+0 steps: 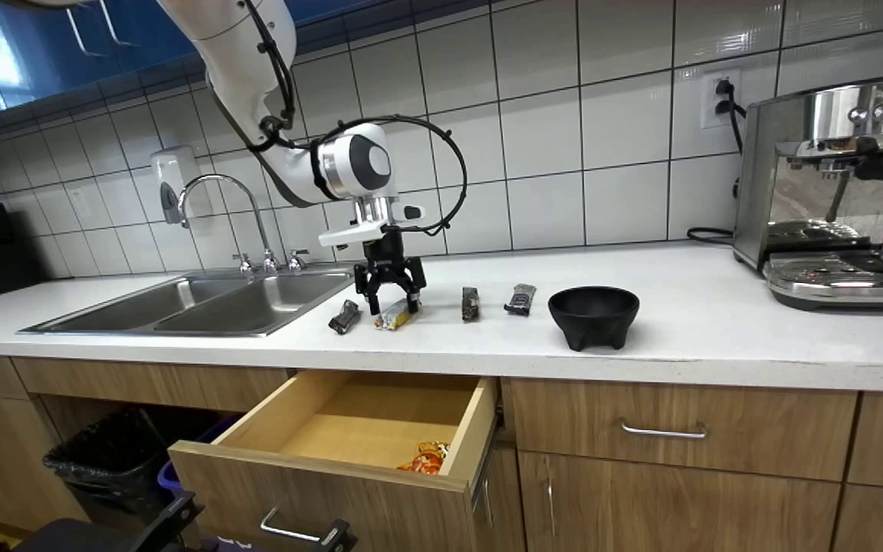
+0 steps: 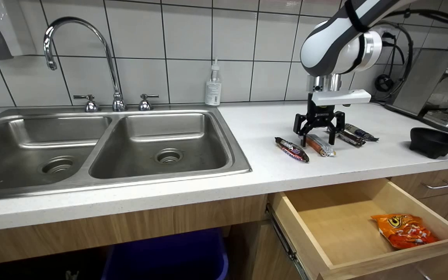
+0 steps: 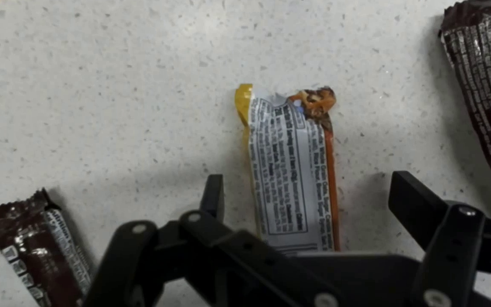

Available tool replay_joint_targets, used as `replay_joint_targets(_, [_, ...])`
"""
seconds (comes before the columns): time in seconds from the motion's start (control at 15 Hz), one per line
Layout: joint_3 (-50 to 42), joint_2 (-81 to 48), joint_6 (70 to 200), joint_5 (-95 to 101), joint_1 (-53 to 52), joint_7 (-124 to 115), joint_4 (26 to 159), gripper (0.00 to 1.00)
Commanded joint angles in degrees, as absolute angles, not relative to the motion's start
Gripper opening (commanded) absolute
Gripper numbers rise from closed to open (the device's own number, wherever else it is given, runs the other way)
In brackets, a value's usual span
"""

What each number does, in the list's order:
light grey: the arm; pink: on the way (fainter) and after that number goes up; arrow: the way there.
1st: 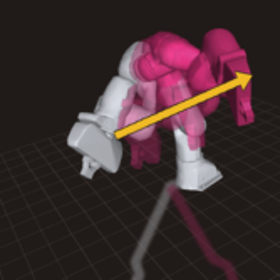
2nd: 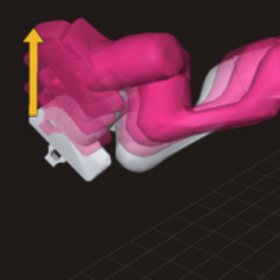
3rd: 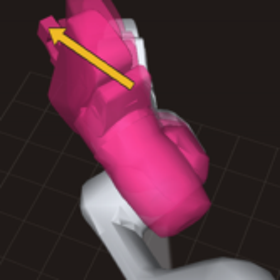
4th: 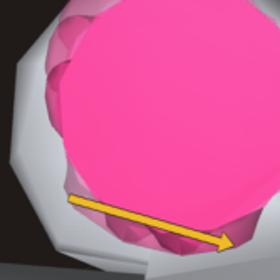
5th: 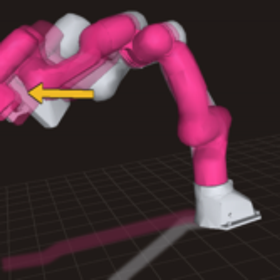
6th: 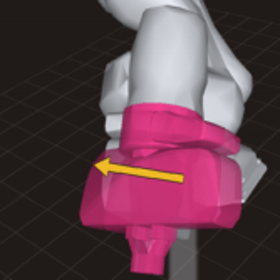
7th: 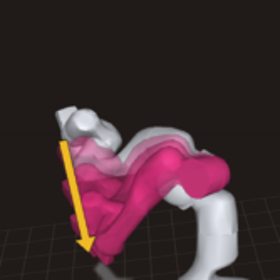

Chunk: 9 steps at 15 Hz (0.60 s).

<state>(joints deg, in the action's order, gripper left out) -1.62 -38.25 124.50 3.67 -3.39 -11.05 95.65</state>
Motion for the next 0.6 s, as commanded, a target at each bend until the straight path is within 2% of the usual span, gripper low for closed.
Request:
replay_joint_targets(0.0, [-1.3,-37.4,125.9,2.2,-3.2,-11.0,96.8,1.0])
replay_joint_targets(0.47, [-1.2,-37.2,126.7,0.7,-3.0,-10.7,96.9,1.0])
replay_joint_targets(0.53, [-1.1,-37.1,126.8,0.4,-2.9,-10.7,97.0,0.75])
